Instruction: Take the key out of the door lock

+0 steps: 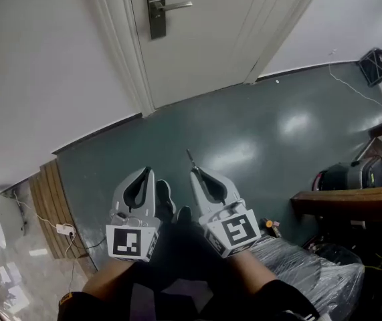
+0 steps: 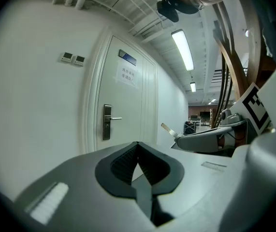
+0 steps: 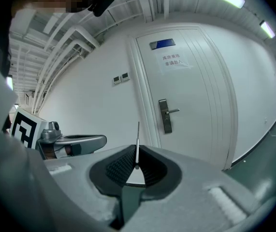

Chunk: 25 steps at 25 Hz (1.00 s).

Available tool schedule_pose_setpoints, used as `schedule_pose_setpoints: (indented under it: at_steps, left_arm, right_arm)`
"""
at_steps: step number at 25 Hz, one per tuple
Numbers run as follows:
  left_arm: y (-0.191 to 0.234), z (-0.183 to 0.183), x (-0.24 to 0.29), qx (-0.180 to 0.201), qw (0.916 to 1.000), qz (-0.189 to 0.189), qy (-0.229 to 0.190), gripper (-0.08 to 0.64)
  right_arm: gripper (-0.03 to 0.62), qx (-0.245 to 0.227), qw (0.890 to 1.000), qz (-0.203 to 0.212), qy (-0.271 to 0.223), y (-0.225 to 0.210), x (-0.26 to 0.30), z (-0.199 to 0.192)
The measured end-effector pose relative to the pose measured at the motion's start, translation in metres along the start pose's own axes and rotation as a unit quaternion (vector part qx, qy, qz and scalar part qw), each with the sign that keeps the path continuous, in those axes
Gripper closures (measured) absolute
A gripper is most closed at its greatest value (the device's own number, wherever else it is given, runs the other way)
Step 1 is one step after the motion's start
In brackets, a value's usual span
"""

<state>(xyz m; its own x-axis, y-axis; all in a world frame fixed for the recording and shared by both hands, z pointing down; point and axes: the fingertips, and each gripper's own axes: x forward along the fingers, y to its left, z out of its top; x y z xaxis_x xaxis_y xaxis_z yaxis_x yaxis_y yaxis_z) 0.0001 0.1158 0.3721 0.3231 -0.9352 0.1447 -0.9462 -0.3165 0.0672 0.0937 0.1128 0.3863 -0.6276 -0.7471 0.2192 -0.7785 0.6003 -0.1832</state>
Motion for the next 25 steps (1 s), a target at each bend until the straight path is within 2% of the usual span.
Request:
schedule_pose_setpoints:
  at_steps: [9,17,21,25]
  left_arm:
    - [0.006,-0.011,-0.039,0.01,0.9989,0.042,0.019,0.545]
    - [0.047,-0.012,-0.069,-0.007,0.9971,0.075,0.014,0.545]
    - [0.065,-0.017,-0.078,-0.023,0.9966,0.078,0.008,0.545]
    - [0.078,-0.015,-0.085,-0.023,0.9972,0.071,0.0,0.545]
  right_arm:
    - [0.575,0.009,1.0,0.013,0.016,0.021,-0.009,-0.017]
    - [0.575,-0.01,1.0,0.024,0.013,0.062,0.007,-0.011]
    - [0.575,-0.017,0.999,0.027,0.018,0.087,0.016,-0.015]
    - [0.575,-0.021,0.999,0.029,0.026,0.103,0.023,-0.018]
